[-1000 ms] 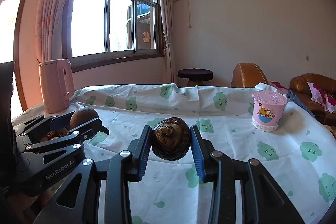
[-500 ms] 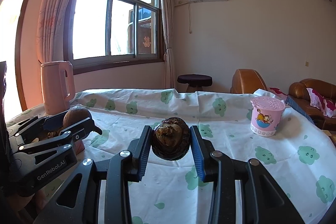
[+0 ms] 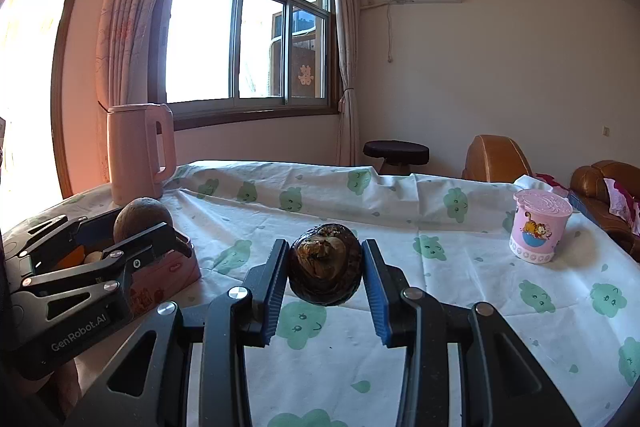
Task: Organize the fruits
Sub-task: 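Carry the brown fruit with left while right carries the dark brown fruit over the box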
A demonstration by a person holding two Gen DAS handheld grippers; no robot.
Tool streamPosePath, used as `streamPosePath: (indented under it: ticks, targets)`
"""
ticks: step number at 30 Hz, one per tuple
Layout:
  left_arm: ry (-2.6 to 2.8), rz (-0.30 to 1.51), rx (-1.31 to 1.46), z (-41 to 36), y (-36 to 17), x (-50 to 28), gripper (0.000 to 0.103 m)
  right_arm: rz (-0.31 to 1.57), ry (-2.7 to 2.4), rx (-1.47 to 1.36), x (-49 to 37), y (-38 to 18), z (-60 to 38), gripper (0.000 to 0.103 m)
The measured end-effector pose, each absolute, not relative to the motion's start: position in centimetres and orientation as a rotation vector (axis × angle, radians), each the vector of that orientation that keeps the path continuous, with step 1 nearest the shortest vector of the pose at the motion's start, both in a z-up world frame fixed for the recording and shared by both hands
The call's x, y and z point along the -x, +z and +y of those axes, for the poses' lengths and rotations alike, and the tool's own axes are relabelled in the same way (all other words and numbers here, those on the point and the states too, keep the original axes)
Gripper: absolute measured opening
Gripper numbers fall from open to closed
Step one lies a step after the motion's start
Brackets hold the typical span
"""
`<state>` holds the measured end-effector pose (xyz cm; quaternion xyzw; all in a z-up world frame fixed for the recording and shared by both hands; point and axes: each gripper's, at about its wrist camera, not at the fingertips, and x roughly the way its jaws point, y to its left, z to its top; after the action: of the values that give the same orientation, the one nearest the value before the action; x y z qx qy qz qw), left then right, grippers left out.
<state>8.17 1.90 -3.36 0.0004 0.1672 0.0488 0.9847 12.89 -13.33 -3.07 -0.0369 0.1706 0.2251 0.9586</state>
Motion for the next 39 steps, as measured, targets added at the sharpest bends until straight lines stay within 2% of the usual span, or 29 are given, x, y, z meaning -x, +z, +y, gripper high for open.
streamPosePath:
  ticks: [24, 39]
  targets:
    - [0.264, 0.337, 0.088, 12.1, -2.6, -3.6, 0.050, 0.348, 0.721, 0.142, -10.3, -1.6, -1.5, 0.039]
    - [0.288, 0.386, 0.119, 14.1, -4.0, -3.3, 0.050, 0.412, 0.774, 0.195, -11.4, -3.6, 2.9, 0.039]
